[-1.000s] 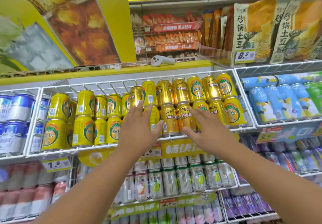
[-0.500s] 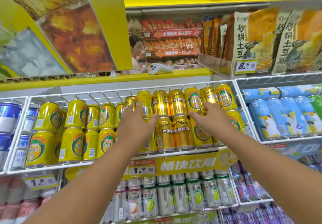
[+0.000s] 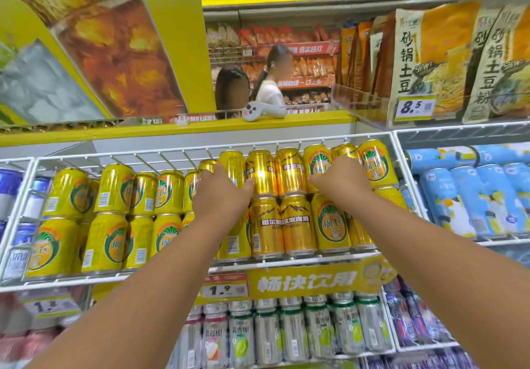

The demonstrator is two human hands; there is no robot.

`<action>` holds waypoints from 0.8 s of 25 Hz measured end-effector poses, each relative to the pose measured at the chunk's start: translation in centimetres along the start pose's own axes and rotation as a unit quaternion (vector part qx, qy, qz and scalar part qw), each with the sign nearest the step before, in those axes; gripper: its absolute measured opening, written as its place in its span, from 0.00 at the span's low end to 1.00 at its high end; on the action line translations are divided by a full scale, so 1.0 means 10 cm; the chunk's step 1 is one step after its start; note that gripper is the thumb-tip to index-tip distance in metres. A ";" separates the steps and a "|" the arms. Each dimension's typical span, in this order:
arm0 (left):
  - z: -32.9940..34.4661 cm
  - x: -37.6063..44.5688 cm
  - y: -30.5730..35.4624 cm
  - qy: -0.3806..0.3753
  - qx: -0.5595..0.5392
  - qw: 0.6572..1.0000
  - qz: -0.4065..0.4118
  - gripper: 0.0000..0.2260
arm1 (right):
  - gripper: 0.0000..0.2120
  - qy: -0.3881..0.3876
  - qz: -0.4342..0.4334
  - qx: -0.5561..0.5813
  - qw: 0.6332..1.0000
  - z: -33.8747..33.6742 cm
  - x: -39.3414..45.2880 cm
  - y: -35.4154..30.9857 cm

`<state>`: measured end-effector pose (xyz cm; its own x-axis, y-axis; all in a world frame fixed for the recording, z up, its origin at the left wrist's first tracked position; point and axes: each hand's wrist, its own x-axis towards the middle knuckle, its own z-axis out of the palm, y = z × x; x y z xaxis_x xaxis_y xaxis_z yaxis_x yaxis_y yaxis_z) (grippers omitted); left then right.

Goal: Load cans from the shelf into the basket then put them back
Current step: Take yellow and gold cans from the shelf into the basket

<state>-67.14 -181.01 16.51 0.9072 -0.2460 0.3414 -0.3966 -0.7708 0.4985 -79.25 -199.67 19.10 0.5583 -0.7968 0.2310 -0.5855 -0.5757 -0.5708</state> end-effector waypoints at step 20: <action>0.00 0.30 -0.04 -0.013 -0.082 0.995 -0.054 0.24 | 0.21 0.029 0.052 -0.151 0.987 0.16 0.19 -0.28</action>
<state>-64.27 -181.44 17.32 0.9482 -0.1846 0.2586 -0.3126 -0.6874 0.6555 -75.63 -199.25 19.83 0.4564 -0.8586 0.2337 -0.7912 -0.5117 -0.3348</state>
